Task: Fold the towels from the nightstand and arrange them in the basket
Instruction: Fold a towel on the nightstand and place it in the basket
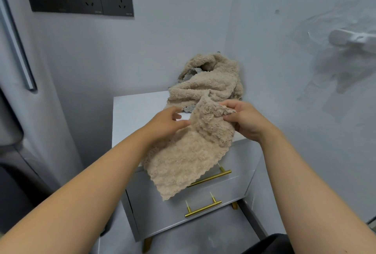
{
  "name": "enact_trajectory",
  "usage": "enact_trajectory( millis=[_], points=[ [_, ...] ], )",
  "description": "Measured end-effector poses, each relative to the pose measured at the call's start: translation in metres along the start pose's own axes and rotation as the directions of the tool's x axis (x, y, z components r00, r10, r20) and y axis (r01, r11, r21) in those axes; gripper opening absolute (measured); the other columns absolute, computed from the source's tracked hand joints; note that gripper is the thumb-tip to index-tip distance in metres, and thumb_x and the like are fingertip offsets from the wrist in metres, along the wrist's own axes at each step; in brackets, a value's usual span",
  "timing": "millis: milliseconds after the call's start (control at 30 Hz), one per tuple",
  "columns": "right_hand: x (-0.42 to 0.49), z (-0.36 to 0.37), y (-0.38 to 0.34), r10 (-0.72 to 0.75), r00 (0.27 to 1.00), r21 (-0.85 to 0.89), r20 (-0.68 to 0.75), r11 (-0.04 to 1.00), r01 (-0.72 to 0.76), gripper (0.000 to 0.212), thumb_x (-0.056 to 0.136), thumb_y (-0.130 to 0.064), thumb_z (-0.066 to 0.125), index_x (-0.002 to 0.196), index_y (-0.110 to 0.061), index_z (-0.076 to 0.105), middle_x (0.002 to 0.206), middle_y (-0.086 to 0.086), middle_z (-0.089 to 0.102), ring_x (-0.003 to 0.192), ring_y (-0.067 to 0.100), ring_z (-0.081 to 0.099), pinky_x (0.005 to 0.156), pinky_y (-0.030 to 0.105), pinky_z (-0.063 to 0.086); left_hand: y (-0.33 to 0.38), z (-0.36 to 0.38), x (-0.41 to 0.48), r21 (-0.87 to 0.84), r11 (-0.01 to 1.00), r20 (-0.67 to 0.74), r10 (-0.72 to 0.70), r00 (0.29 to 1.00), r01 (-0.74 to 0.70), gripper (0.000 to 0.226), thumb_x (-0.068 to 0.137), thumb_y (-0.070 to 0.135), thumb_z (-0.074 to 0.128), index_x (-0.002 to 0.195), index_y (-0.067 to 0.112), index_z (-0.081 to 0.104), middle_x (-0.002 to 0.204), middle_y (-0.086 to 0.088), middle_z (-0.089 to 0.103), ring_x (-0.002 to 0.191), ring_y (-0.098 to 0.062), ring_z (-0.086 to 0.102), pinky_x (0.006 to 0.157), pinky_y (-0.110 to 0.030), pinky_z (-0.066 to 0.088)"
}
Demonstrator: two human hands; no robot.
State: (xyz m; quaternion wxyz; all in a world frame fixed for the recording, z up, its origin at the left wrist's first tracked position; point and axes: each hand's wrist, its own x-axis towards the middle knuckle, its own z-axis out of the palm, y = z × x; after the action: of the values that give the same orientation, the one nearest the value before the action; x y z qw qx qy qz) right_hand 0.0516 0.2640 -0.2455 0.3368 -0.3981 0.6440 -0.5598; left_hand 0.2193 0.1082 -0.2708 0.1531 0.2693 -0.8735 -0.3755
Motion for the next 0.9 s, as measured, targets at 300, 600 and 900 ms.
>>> enact_trajectory(
  millis=[300,600,900],
  points=[
    [0.027,-0.002,-0.013,0.039,0.997,-0.131,-0.072,0.990,-0.049,0.034,0.087,0.012,0.048,0.085,-0.017,0.065,0.080,0.007,0.065,0.070,0.019,0.062,0.058,0.027,0.054,-0.001,-0.009,0.020,-0.670,0.727,0.187,-0.031,0.982,0.151,0.028,0.085,0.008,0.066,0.113,0.012,0.064,0.092,-0.006,0.072,0.081,-0.016,0.069,0.075,-0.026,0.057],
    [0.045,0.008,-0.012,0.041,0.981,-0.083,-0.190,0.995,-0.058,0.014,0.085,0.000,0.065,0.081,-0.014,0.064,0.074,0.006,0.066,0.060,0.014,0.064,0.056,0.025,0.054,-0.015,-0.024,0.017,-0.651,0.662,0.483,-0.015,0.876,0.370,0.029,0.078,0.021,0.066,0.105,0.010,0.064,0.100,-0.007,0.070,0.084,-0.017,0.069,0.071,-0.030,0.059],
    [0.065,0.023,0.003,-0.142,0.960,-0.696,-0.242,0.715,-0.070,0.030,0.077,-0.023,0.078,0.069,-0.011,0.052,0.063,0.006,0.048,0.059,0.018,0.045,0.057,0.027,0.036,-0.029,-0.018,0.034,-0.304,0.936,-0.125,-0.224,0.967,0.177,0.026,0.075,0.016,0.079,0.067,0.007,0.056,0.064,-0.006,0.053,0.063,-0.019,0.047,0.062,-0.030,0.040]
  ],
)
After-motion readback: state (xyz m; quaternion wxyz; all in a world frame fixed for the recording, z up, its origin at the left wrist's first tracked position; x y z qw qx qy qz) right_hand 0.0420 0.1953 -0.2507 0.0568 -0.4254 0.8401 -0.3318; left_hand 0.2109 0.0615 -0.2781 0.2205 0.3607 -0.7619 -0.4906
